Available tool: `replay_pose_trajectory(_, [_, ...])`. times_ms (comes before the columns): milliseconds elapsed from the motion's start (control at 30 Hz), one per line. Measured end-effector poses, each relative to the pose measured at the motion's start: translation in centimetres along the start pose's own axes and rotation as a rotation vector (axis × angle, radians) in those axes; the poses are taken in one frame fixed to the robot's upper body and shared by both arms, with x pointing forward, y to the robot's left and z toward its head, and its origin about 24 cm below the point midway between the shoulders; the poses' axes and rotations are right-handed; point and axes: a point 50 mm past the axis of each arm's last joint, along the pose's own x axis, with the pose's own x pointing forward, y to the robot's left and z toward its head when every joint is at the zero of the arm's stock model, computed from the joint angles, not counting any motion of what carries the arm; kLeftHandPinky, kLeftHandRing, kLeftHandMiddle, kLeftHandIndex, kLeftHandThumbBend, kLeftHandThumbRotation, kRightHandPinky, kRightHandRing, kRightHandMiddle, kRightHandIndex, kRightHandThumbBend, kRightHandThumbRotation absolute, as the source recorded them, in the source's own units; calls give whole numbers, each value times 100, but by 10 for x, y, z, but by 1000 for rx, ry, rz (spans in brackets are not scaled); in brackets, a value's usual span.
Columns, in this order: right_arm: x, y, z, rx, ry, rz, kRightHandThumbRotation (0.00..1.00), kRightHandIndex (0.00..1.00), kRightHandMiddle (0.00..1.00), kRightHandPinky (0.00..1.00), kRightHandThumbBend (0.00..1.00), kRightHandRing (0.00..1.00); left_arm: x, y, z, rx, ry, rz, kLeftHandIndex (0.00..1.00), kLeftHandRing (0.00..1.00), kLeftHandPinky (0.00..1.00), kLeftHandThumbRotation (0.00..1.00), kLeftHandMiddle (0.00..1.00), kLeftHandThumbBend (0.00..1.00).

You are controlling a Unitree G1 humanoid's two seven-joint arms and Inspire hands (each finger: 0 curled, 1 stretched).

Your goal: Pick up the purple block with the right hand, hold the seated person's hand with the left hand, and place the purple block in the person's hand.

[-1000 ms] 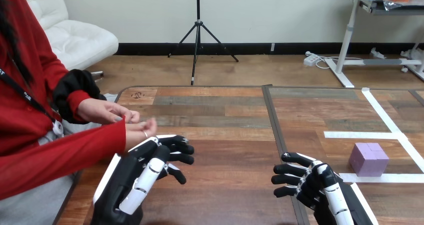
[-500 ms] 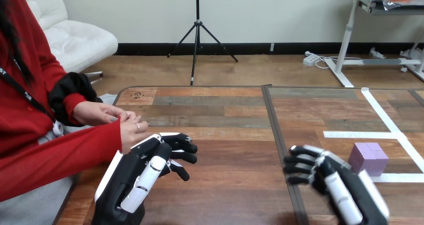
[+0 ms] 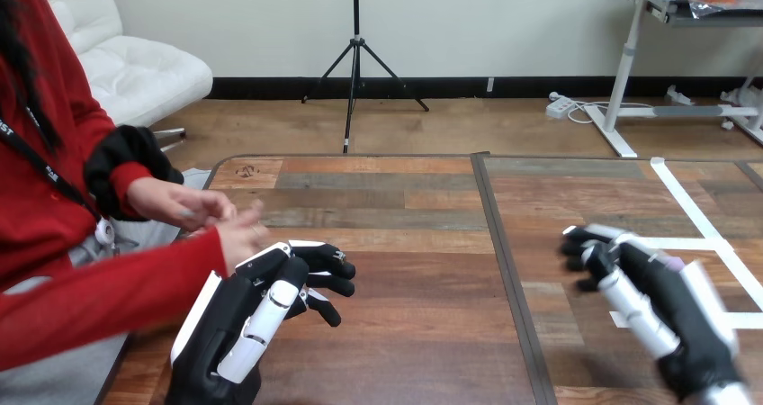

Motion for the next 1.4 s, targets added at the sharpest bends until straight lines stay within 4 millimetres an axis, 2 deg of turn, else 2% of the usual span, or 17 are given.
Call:
replay_pose_trajectory(100, [6, -8, 1, -47, 2, -21, 69, 74, 75, 69, 64, 75, 0, 0, 0, -1, -1, -1, 58, 59, 41, 76, 62, 52])
replay_pose_trajectory(167, [10, -14, 3, -65, -1, -37, 61, 74, 76, 69, 70, 76, 0, 0, 0, -1, -1, -1, 58, 58, 41, 76, 61, 52])
replay_pose_trajectory(467, [27, -38, 11, -111, -19, -93, 43, 79, 80, 71, 89, 80, 0, 0, 0, 0, -2, -2, 58, 58, 40, 75, 60, 52])
replay_pose_trajectory(733, [40, -54, 19, -139, -14, -124, 36, 83, 84, 77, 98, 84, 0, 0, 0, -1, -3, -1, 57, 57, 40, 75, 60, 50])
replay_pose_trajectory(1400, [60, -75, 18, -355, 121, -165, 30, 90, 92, 87, 100, 92, 1, 1, 1, 1, -16, -4, 55, 54, 38, 71, 58, 44])
